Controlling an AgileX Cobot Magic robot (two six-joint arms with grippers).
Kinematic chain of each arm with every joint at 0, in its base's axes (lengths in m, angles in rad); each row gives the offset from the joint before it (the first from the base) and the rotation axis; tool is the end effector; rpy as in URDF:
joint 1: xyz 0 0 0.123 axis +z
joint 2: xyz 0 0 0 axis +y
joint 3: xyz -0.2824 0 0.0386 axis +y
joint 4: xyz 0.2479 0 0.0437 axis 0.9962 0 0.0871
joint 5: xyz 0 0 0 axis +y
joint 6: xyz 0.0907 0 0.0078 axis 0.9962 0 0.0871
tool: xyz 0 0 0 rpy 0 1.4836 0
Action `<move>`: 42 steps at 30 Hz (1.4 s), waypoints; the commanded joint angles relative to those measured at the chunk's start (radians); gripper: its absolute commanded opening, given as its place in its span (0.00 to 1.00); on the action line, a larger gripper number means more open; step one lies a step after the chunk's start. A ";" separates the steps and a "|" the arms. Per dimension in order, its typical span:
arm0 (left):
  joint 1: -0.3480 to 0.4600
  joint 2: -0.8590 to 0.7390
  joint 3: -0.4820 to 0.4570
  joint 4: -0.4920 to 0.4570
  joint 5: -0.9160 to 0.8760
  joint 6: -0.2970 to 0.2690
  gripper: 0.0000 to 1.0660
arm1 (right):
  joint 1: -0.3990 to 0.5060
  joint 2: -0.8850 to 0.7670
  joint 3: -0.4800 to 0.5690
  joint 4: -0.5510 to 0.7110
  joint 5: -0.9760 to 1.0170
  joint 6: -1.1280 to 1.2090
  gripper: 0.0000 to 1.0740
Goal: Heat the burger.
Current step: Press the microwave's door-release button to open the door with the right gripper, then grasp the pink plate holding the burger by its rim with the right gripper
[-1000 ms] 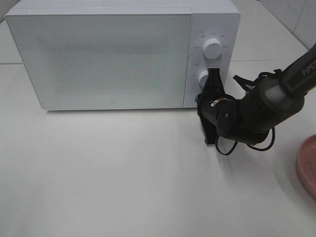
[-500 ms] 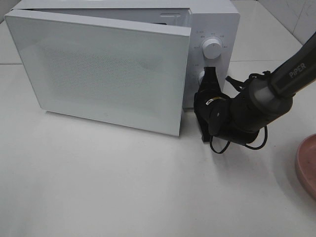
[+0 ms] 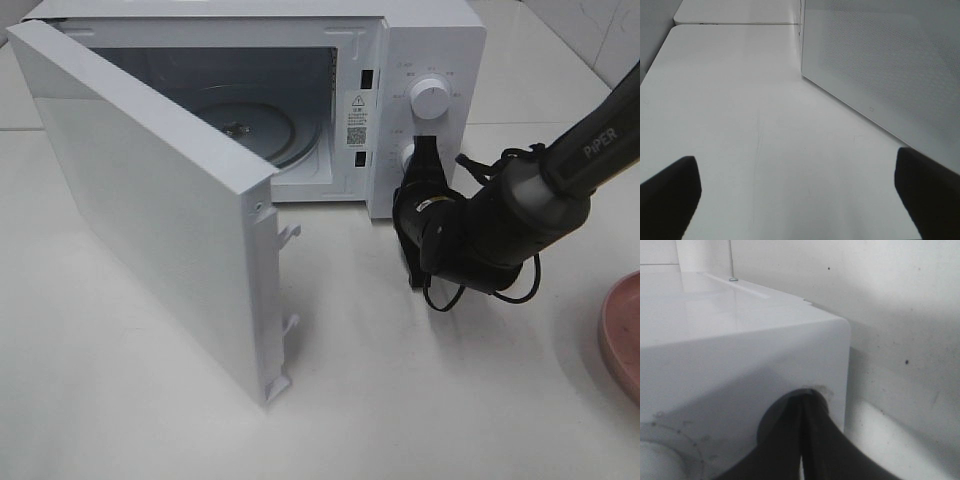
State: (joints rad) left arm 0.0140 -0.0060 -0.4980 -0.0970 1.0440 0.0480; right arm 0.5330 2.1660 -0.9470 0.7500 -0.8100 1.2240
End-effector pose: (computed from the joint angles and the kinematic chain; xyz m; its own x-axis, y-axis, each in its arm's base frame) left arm -0.0049 -0.0077 0.2783 -0.4357 -0.0070 -0.9001 0.0610 0.9974 -0.0373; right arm 0.3562 0.1580 0.0811 0.0254 0.9994 -0.0232 0.3994 0.0112 0.9167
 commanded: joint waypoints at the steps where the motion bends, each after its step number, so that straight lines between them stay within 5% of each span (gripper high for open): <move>1: 0.002 -0.026 0.002 -0.010 -0.008 -0.001 0.97 | -0.030 -0.045 -0.033 -0.067 -0.117 -0.015 0.00; 26: 0.002 -0.026 0.002 -0.010 -0.008 -0.001 0.97 | -0.030 -0.194 0.122 -0.079 0.244 -0.150 0.01; 42: 0.002 -0.025 0.002 -0.010 -0.008 -0.001 0.97 | -0.056 -0.438 0.174 -0.114 0.658 -0.726 0.03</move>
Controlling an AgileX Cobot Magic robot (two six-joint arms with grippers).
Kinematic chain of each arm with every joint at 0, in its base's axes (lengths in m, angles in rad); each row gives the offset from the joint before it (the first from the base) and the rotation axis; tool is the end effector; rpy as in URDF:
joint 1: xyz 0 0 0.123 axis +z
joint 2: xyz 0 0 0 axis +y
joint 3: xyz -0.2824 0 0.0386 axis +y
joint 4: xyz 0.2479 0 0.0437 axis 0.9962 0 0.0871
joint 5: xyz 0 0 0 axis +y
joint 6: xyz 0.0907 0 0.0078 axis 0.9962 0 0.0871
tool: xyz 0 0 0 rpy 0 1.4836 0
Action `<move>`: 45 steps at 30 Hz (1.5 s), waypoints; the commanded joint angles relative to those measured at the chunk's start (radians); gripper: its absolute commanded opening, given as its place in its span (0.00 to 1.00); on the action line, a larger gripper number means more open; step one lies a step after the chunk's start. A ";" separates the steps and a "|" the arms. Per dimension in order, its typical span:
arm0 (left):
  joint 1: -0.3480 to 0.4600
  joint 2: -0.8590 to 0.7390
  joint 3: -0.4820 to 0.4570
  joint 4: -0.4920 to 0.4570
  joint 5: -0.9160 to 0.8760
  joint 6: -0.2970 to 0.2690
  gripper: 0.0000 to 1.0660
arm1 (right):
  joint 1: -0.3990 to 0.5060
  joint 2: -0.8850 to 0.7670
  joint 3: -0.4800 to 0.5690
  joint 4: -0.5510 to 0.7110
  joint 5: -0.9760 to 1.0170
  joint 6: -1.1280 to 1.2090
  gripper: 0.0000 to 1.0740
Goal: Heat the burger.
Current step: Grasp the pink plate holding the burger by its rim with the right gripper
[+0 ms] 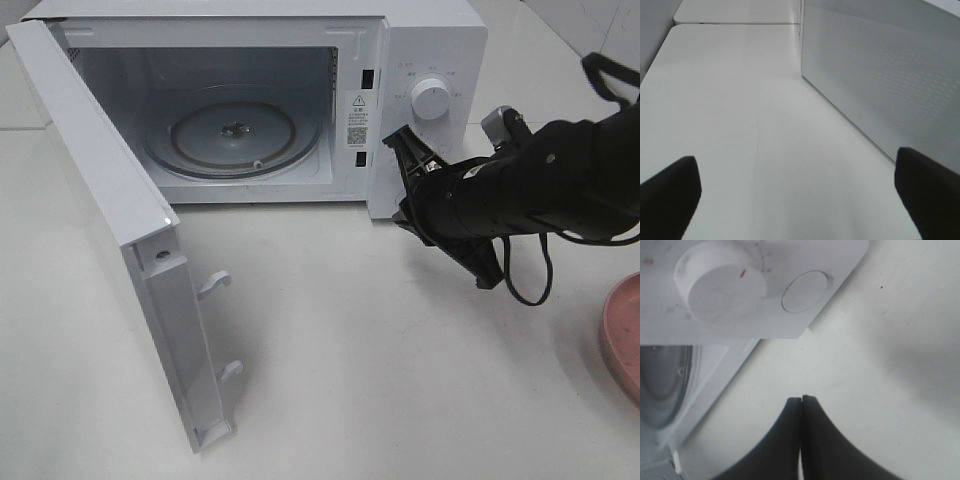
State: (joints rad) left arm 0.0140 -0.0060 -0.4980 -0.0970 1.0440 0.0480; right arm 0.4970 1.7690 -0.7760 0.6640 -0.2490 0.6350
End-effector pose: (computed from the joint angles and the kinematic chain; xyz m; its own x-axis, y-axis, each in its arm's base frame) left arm -0.0049 -0.0077 0.2783 -0.4357 -0.0070 -0.9001 0.0610 0.9974 -0.0373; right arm 0.2999 0.1470 0.1499 -0.5166 0.7983 -0.3097 0.4437 0.5589 0.7006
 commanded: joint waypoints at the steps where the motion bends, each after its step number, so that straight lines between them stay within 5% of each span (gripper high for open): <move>1: 0.002 -0.025 0.002 -0.010 -0.008 -0.001 0.97 | -0.039 -0.073 0.003 -0.055 0.180 -0.211 0.03; 8: 0.002 -0.025 0.002 -0.010 -0.008 -0.001 0.97 | -0.103 -0.152 0.003 -0.176 0.426 -0.347 0.05; 11: 0.002 -0.025 0.002 -0.010 -0.008 -0.001 0.97 | -0.130 -0.187 0.003 -0.274 0.542 -0.373 0.05; 13: 0.002 -0.025 0.002 -0.010 -0.008 -0.001 0.97 | -0.149 -0.231 0.002 -0.451 0.661 -0.374 0.07; 17: 0.002 -0.025 0.002 -0.010 -0.008 -0.001 0.97 | -0.154 -0.269 0.002 -0.546 0.735 -0.378 0.07; 30: 0.002 -0.025 0.002 -0.010 -0.008 -0.001 0.97 | -0.313 -0.388 0.002 -0.603 1.045 -0.594 0.17; 34: 0.002 -0.025 0.002 -0.010 -0.008 -0.001 0.97 | -0.360 -0.402 0.002 -0.639 1.091 -0.628 0.35; 35: 0.002 -0.025 0.002 -0.010 -0.008 -0.001 0.97 | -0.380 -0.404 0.002 -0.664 1.098 -0.635 0.52; 38: 0.002 -0.025 0.002 -0.010 -0.008 -0.002 0.97 | -0.394 -0.404 0.002 -0.688 1.098 -0.635 0.60; 40: 0.002 -0.025 0.002 -0.010 -0.008 -0.002 0.97 | -0.412 -0.404 0.002 -0.699 1.100 -0.635 0.95; 45: 0.002 -0.025 0.002 -0.010 -0.008 -0.002 0.97 | -0.417 -0.389 0.002 -0.706 1.109 -0.635 0.97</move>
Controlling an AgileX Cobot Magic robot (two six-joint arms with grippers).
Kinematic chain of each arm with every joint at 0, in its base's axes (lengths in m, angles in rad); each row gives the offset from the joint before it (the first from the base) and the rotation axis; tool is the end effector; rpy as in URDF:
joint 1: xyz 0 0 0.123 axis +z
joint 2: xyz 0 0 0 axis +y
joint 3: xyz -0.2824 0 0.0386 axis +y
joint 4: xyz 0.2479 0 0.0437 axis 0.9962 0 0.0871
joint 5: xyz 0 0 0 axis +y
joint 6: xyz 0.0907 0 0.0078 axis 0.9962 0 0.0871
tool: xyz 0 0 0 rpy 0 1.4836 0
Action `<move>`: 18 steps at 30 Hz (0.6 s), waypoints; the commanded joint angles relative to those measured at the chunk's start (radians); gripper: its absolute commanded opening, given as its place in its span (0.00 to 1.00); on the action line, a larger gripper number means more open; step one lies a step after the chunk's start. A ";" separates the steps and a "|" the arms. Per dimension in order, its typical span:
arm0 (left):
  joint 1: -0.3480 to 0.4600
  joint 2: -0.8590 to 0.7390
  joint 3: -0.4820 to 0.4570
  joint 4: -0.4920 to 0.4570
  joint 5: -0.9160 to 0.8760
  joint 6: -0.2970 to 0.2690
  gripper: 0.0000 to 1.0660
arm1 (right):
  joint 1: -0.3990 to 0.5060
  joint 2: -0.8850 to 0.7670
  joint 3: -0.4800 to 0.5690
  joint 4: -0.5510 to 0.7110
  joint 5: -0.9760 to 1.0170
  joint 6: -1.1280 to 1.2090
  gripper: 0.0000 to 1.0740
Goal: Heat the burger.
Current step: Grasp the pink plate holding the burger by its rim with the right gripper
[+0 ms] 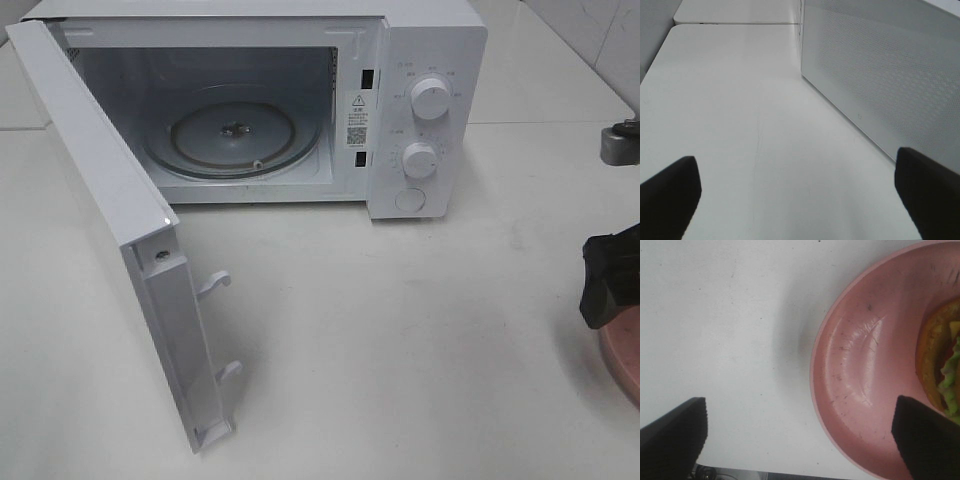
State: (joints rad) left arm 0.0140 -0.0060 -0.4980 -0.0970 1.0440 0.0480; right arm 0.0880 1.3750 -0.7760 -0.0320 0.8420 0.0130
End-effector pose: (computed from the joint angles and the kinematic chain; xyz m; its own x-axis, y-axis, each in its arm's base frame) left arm -0.0049 -0.0077 0.2783 -0.4357 -0.0070 -0.9001 0.0610 0.9974 -0.0373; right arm 0.2311 0.0182 0.2149 -0.9720 -0.0941 -0.2153 -0.0908 0.9956 -0.0251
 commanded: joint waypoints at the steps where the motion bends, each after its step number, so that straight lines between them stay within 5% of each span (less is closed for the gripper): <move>1: 0.002 -0.025 0.002 -0.010 -0.008 -0.002 0.97 | -0.008 0.005 0.002 -0.010 0.018 -0.013 0.97; 18: 0.002 -0.025 0.002 -0.010 -0.008 -0.002 0.97 | -0.008 0.204 0.002 -0.046 -0.060 -0.007 0.93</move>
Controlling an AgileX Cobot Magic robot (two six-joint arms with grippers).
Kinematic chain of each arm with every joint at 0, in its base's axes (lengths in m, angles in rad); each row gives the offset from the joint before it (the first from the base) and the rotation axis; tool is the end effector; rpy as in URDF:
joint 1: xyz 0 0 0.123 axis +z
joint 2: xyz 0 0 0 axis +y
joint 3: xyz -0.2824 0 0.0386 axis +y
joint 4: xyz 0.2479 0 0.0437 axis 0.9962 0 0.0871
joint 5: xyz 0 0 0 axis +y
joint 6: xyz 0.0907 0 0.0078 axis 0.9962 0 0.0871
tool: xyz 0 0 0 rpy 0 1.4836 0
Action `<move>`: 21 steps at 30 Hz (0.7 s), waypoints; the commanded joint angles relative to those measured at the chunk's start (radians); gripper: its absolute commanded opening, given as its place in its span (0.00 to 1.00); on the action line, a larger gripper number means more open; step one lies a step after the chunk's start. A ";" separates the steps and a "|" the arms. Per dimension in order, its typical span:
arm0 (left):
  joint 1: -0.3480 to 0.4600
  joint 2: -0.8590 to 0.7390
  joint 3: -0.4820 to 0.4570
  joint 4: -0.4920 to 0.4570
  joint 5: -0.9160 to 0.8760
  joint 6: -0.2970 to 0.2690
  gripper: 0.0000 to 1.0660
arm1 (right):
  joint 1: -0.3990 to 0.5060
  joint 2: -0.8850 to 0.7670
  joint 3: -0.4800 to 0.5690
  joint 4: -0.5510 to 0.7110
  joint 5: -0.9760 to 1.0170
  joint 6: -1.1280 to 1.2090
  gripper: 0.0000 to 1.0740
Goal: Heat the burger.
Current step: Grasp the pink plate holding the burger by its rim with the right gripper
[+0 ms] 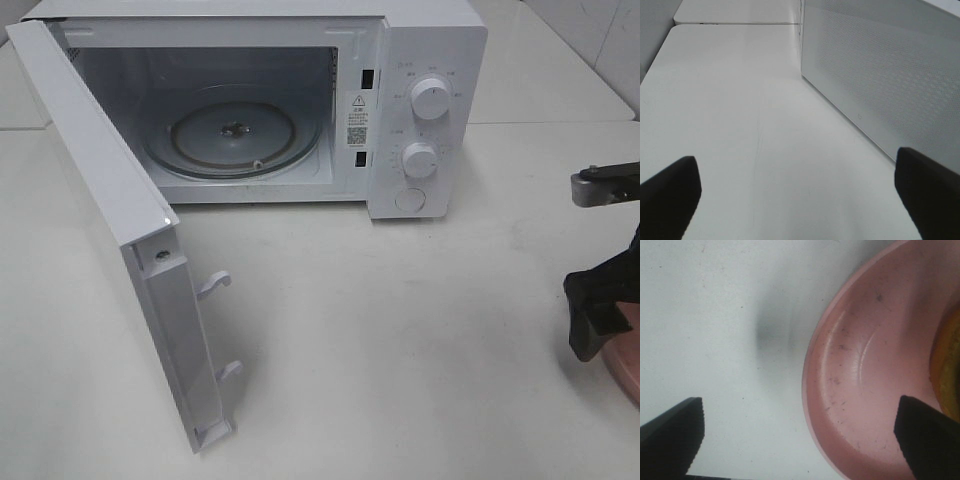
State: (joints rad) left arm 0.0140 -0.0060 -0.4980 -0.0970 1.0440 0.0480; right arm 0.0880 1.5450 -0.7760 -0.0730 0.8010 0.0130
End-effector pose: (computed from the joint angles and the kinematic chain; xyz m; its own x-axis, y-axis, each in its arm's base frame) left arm -0.0049 -0.0077 0.2783 -0.4357 -0.0070 -0.9001 0.0610 0.9974 -0.0373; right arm 0.2473 0.0170 0.1748 -0.9883 -0.1251 -0.0872 -0.1206 0.9911 -0.0555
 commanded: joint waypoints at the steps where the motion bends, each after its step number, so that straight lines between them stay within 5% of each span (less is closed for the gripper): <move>1: 0.002 -0.025 0.002 -0.010 -0.008 -0.002 0.97 | -0.008 0.059 0.003 -0.005 -0.036 -0.007 0.92; 21: 0.002 -0.025 0.002 -0.010 -0.008 -0.001 0.97 | -0.008 0.205 0.036 -0.027 -0.170 0.008 0.88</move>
State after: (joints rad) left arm 0.0140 -0.0060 -0.4980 -0.0970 1.0440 0.0480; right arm 0.0880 1.7450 -0.7480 -0.0920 0.6390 0.0210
